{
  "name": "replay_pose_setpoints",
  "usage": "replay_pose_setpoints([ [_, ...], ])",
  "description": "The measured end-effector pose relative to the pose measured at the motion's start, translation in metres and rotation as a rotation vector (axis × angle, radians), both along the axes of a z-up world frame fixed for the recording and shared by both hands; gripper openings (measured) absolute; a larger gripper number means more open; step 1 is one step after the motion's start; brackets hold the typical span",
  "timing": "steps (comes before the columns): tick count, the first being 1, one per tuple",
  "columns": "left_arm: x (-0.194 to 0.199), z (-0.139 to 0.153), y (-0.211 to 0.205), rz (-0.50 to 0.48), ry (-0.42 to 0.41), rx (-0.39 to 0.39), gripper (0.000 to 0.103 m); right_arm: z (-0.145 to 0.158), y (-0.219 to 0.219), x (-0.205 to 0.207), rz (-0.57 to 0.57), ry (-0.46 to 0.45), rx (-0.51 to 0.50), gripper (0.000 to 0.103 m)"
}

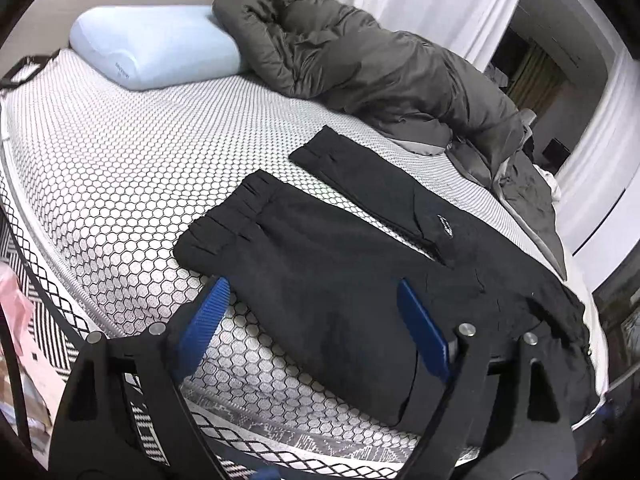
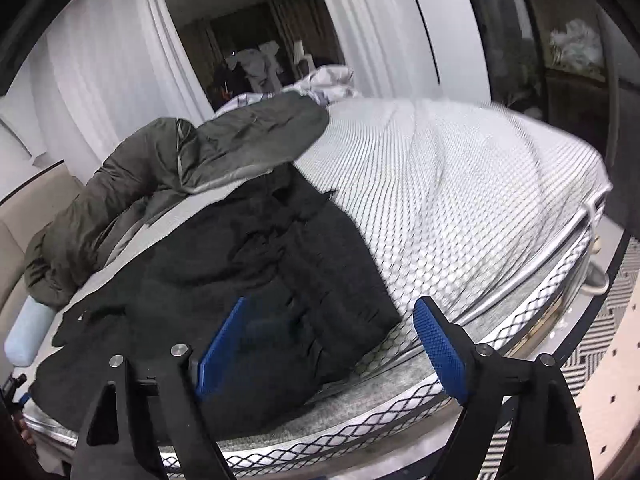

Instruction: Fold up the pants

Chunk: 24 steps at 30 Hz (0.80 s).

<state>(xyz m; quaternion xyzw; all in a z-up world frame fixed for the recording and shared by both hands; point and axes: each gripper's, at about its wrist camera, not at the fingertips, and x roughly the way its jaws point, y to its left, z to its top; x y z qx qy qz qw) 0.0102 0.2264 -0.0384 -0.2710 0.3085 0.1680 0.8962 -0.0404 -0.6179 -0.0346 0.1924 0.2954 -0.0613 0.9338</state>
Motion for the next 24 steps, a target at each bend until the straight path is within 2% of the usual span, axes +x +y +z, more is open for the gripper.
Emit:
replay_pose_setpoints([
  [2, 0.002, 0.002, 0.006, 0.03, 0.001, -0.004, 0.083, -0.01, -0.005, 0.004, -0.048, 0.032, 0.015, 0.086],
  [4, 0.011, 0.006, 0.007, 0.0, -0.007, -0.007, 0.083, -0.011, -0.004, 0.003, -0.062, 0.024, 0.018, 0.086],
  [7, 0.036, 0.016, -0.001, -0.051, -0.004, 0.024, 0.083, -0.002, 0.012, 0.008, -0.052, 0.012, -0.063, 0.086],
  [11, 0.089, 0.021, -0.009, -0.138, -0.018, -0.075, 0.083, 0.01, 0.029, 0.029, -0.005, 0.004, -0.082, 0.086],
  [14, 0.145, 0.004, -0.011, -0.178, 0.056, -0.172, 0.079, 0.02, 0.037, 0.044, 0.02, -0.003, -0.092, 0.086],
  [15, 0.17, -0.009, -0.008, -0.178, 0.113, -0.222, 0.072, 0.023, 0.04, 0.051, 0.028, -0.006, -0.095, 0.086],
  [16, 0.187, -0.019, -0.007, -0.174, 0.154, -0.263, 0.055, 0.025, 0.043, 0.055, 0.037, -0.009, -0.097, 0.086],
  [17, 0.204, -0.031, -0.005, -0.169, 0.192, -0.31, 0.048, 0.028, 0.047, 0.061, 0.046, -0.011, -0.101, 0.086],
  [18, 0.216, -0.04, -0.002, -0.155, 0.202, -0.333, 0.028, 0.029, 0.049, 0.065, 0.051, -0.011, -0.105, 0.086],
  [19, 0.223, -0.043, 0.0, -0.131, 0.212, -0.322, 0.002, 0.03, 0.05, 0.068, 0.056, -0.01, -0.111, 0.086],
  [20, 0.227, -0.045, 0.002, -0.112, 0.211, -0.302, 0.0, 0.029, 0.051, 0.07, 0.055, -0.007, -0.115, 0.086],
  [22, 0.222, -0.037, 0.005, -0.106, 0.144, -0.282, 0.0, 0.028, 0.049, 0.077, 0.053, 0.015, -0.117, 0.086],
  [24, 0.216, -0.027, 0.01, -0.112, 0.12, -0.225, 0.001, 0.028, 0.046, 0.079, 0.056, 0.027, -0.13, 0.086],
])
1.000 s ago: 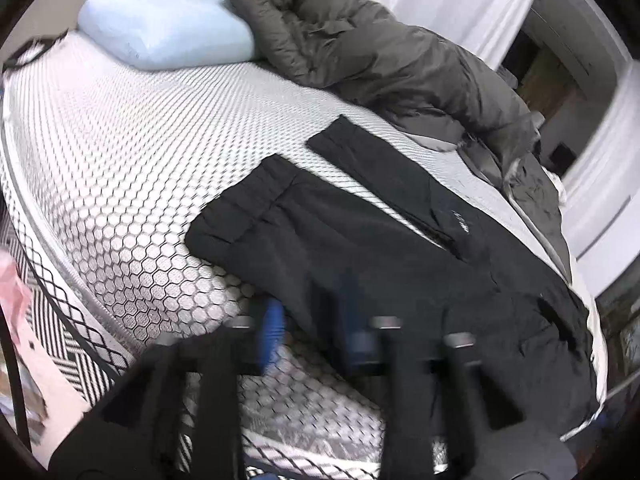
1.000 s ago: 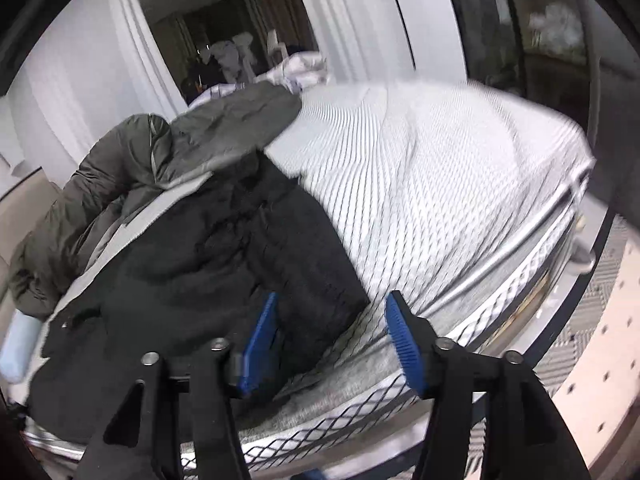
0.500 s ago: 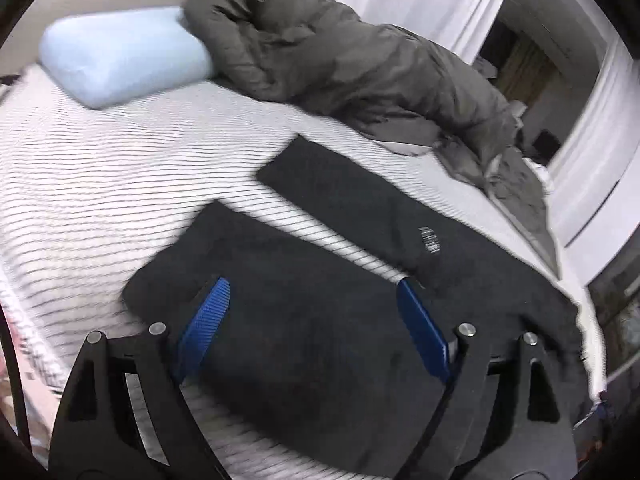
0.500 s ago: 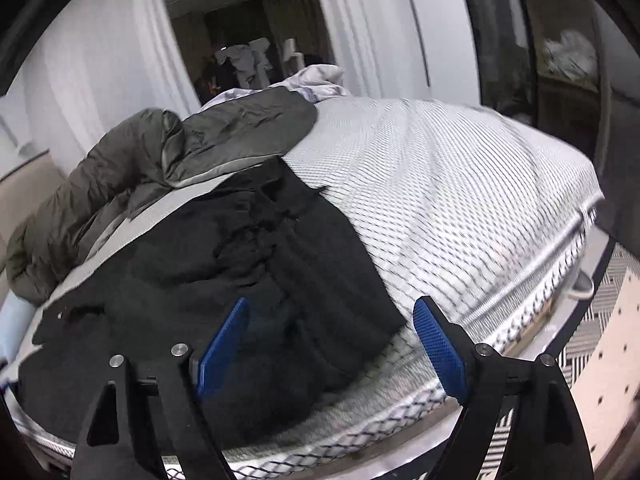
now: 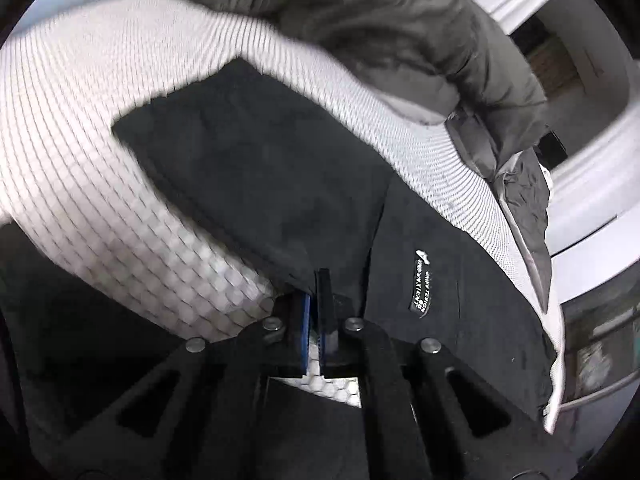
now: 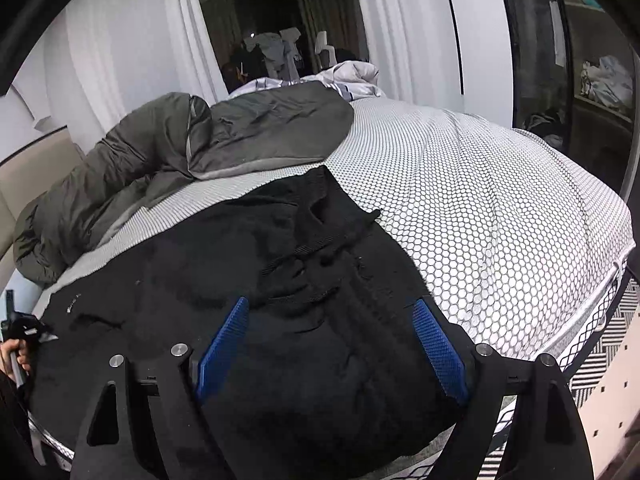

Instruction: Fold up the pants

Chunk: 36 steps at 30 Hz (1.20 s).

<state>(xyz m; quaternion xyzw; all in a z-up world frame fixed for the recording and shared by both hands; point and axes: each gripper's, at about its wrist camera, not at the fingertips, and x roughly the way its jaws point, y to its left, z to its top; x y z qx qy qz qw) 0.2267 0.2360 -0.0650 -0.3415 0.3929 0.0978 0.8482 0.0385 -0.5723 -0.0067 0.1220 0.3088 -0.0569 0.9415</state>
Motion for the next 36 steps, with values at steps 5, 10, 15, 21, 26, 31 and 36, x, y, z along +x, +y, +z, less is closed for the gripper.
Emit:
replay_pose_setpoints([
  [5, 0.001, 0.007, -0.001, 0.009, 0.051, 0.112, 0.001, 0.004, -0.014, 0.032, -0.004, 0.06, -0.009, 0.086],
  [10, 0.004, 0.006, -0.006, 0.017, 0.062, 0.128, 0.001, 0.004, -0.011, 0.12, 0.153, 0.157, 0.07, 0.086],
  [15, 0.009, -0.002, -0.006, 0.014, 0.06, 0.115, 0.001, -0.019, 0.003, 0.217, 0.224, 0.245, 0.105, 0.073],
  [21, 0.016, -0.002, -0.001, -0.005, 0.029, 0.124, 0.001, -0.017, 0.015, 0.273, 0.21, 0.221, -0.058, 0.005],
  [26, 0.024, -0.009, 0.0, -0.01, 0.062, 0.104, 0.006, -0.036, -0.009, 0.31, 0.105, 0.336, -0.008, 0.015],
  [31, -0.029, 0.024, 0.01, 0.009, -0.028, 0.099, 0.065, 0.003, -0.011, 0.246, 0.104, 0.18, 0.009, 0.083],
  [36, -0.112, 0.058, 0.017, 0.077, -0.11, 0.187, 0.102, 0.03, -0.02, 0.12, 0.099, 0.012, 0.055, 0.098],
])
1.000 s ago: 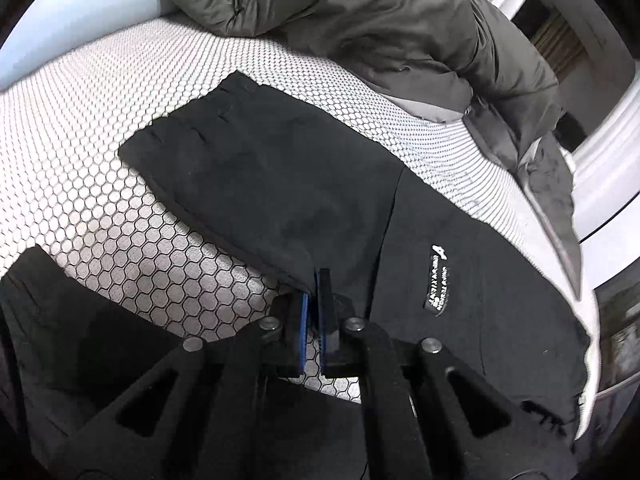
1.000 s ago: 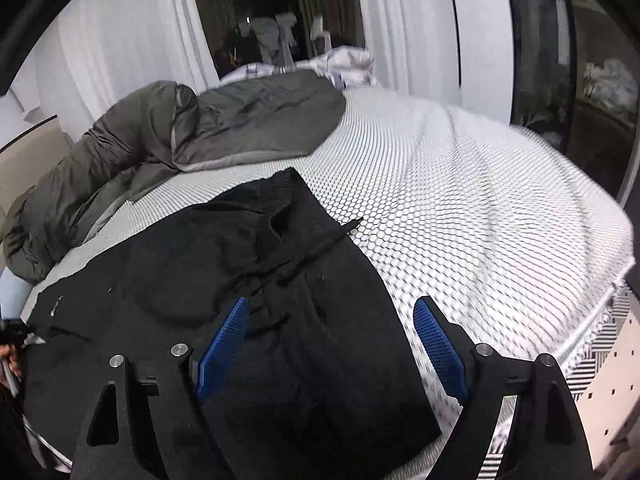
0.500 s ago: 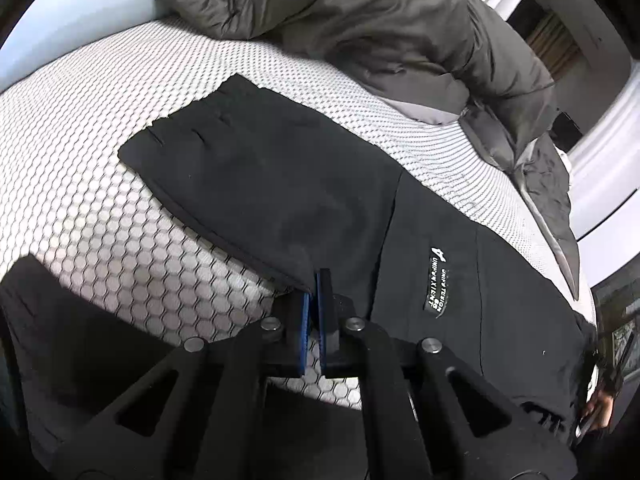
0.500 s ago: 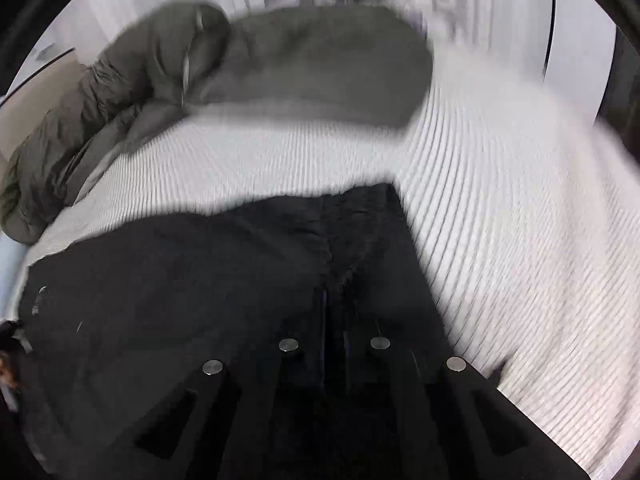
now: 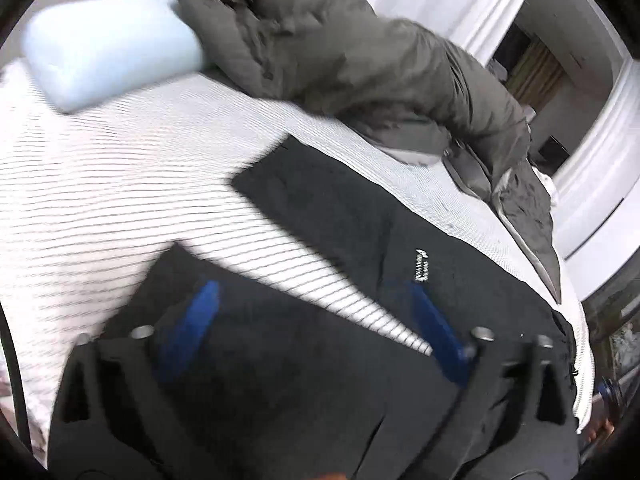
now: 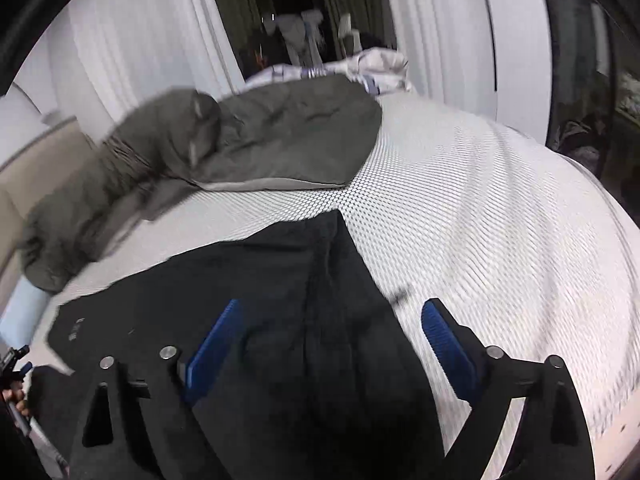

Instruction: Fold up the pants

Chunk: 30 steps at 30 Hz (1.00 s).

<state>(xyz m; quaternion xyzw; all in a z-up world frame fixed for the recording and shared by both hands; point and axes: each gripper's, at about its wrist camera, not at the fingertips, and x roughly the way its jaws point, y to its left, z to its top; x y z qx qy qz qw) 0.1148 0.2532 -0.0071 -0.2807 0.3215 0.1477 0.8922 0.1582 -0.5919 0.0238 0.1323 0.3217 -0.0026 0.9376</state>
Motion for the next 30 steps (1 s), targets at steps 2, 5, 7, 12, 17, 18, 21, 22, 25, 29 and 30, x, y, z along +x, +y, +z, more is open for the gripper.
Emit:
replay_pose_setpoints([
  [2, -0.032, 0.005, 0.003, 0.015, -0.016, 0.009, 0.102, -0.004, -0.004, -0.048, -0.009, -0.035, 0.033, 0.098],
  [5, -0.072, 0.003, 0.005, 0.004, -0.016, -0.013, 0.102, -0.02, -0.005, -0.105, -0.025, -0.059, 0.086, 0.099],
  [7, -0.093, -0.006, 0.01, 0.006, -0.007, -0.041, 0.102, -0.035, -0.005, -0.132, -0.032, -0.06, 0.123, 0.099],
  [12, -0.124, -0.038, 0.029, 0.038, 0.031, -0.179, 0.077, -0.076, -0.012, -0.174, -0.07, -0.007, 0.21, 0.099],
  [17, -0.107, -0.061, 0.03, 0.014, 0.05, -0.215, 0.03, -0.095, -0.015, -0.19, -0.061, 0.018, 0.256, 0.099],
  [18, -0.103, -0.064, 0.032, 0.029, 0.056, -0.207, 0.014, -0.096, -0.014, -0.185, -0.059, 0.019, 0.259, 0.099],
  [21, -0.106, -0.059, 0.037, 0.064, 0.006, -0.204, 0.001, -0.099, -0.011, -0.18, -0.066, 0.034, 0.249, 0.099],
  [22, -0.11, -0.055, 0.036, 0.065, -0.019, -0.192, 0.001, -0.1, -0.01, -0.181, -0.074, 0.043, 0.249, 0.099],
  [25, -0.114, -0.048, 0.032, 0.057, -0.029, -0.165, 0.001, -0.103, -0.014, -0.182, -0.074, 0.042, 0.27, 0.098],
  [29, -0.102, -0.048, 0.031, 0.06, -0.006, -0.162, 0.001, -0.113, -0.021, -0.163, -0.071, 0.052, 0.336, 0.08],
  [30, -0.1, -0.048, 0.031, 0.063, -0.006, -0.163, 0.001, -0.116, -0.022, -0.155, -0.07, 0.063, 0.354, 0.073],
])
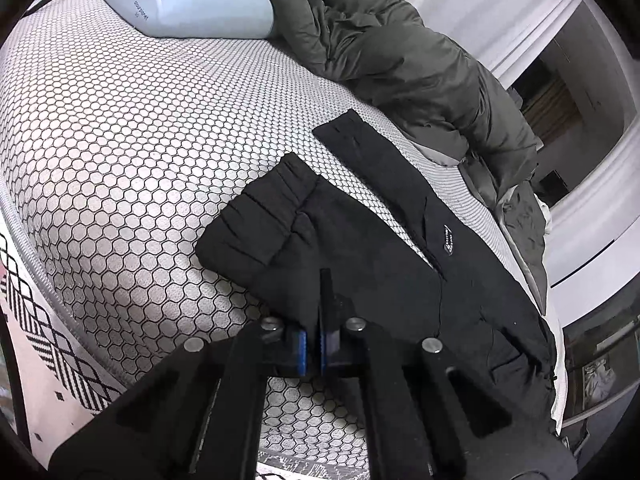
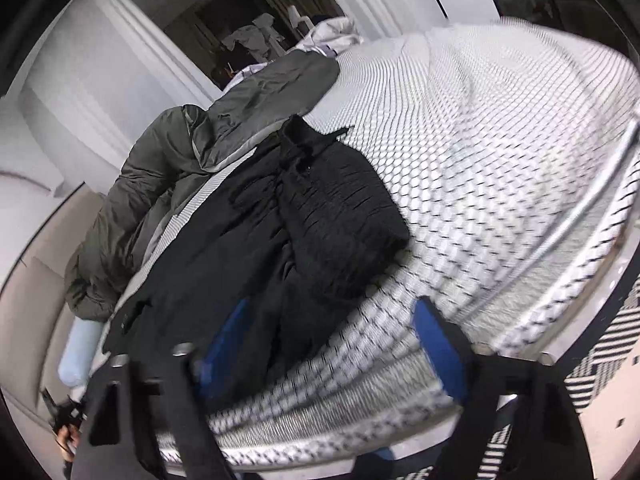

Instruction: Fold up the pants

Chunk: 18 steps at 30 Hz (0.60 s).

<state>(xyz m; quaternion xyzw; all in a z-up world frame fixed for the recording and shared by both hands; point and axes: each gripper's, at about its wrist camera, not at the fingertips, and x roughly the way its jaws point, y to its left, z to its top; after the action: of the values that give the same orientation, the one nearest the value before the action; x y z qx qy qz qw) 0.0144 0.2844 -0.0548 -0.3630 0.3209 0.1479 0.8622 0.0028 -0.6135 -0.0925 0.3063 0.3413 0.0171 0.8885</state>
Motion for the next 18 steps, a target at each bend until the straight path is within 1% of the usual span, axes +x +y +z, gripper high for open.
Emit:
replay_pose_setpoints([
  [1, 0.0, 0.0, 0.0, 0.003, -0.001, -0.003, 0.001, -0.003, 0.0, 0.008, 0.0, 0.006, 0.013, 0.06],
  [2, -0.002, 0.0, 0.0, 0.005, -0.004, -0.008, 0.001, -0.005, 0.001, 0.016, -0.016, 0.016, 0.01, 0.052],
  [3, -0.005, 0.001, -0.001, 0.006, -0.01, -0.009, 0.001, -0.005, 0.002, 0.019, -0.018, 0.025, -0.001, 0.024],
  [4, -0.008, 0.003, -0.002, 0.006, -0.017, -0.002, 0.001, -0.002, 0.003, 0.019, -0.009, 0.021, -0.007, 0.014],
  [6, -0.014, 0.006, -0.004, -0.006, -0.025, 0.018, 0.001, 0.014, 0.004, 0.0, -0.016, -0.043, -0.032, 0.013],
  [8, -0.014, 0.002, -0.003, -0.014, -0.011, 0.02, 0.001, 0.021, 0.002, -0.018, -0.022, -0.081, -0.032, 0.013],
  [10, -0.011, -0.007, 0.002, -0.012, 0.012, -0.015, 0.001, 0.011, -0.003, -0.023, -0.026, -0.055, -0.012, 0.013],
  [11, -0.01, -0.009, 0.004, -0.009, 0.017, -0.021, 0.001, 0.0, -0.006, -0.021, -0.026, -0.027, 0.007, 0.013],
  [13, -0.01, -0.003, 0.003, -0.01, 0.003, -0.007, 0.001, -0.01, -0.008, -0.021, -0.034, -0.012, 0.051, 0.013],
  [16, -0.007, 0.016, 0.004, -0.021, -0.036, 0.014, 0.001, 0.009, -0.007, -0.029, -0.047, -0.087, 0.047, 0.013],
  [18, 0.002, 0.033, 0.004, -0.026, -0.055, 0.036, 0.001, 0.03, -0.003, -0.028, -0.051, -0.131, 0.022, 0.013],
])
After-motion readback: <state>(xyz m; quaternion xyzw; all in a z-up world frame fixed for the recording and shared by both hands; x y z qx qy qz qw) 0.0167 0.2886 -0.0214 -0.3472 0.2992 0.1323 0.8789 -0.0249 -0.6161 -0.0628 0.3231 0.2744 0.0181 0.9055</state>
